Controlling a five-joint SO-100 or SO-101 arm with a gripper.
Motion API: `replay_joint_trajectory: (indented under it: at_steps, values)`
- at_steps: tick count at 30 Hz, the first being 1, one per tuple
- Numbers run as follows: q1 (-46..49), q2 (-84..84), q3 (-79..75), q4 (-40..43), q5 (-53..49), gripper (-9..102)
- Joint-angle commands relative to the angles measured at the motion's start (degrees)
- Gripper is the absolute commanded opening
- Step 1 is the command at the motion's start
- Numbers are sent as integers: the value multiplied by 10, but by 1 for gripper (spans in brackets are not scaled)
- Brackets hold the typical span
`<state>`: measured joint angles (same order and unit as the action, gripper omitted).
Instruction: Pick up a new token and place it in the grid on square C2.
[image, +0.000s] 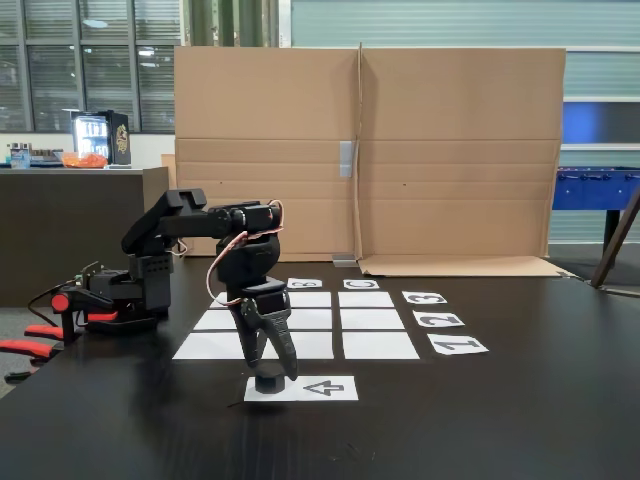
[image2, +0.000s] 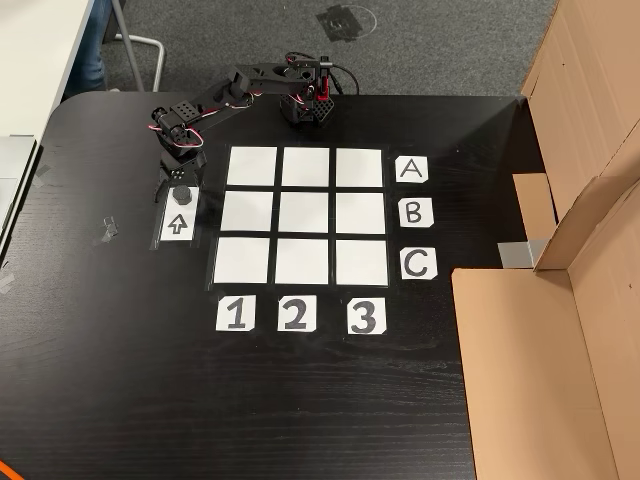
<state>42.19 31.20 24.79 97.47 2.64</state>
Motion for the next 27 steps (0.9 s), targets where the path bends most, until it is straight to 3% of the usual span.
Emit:
replay_joint_trajectory:
  at_steps: [1,3,6,7,27]
  values:
    - [9,2,-24,4,7,46]
    - [11,-4,-32,4,8,39]
    - [14,-10,-37,4,14,14]
    - [14,-11,-39,4,14,11]
    - [14,-2,-58,7,10,-1]
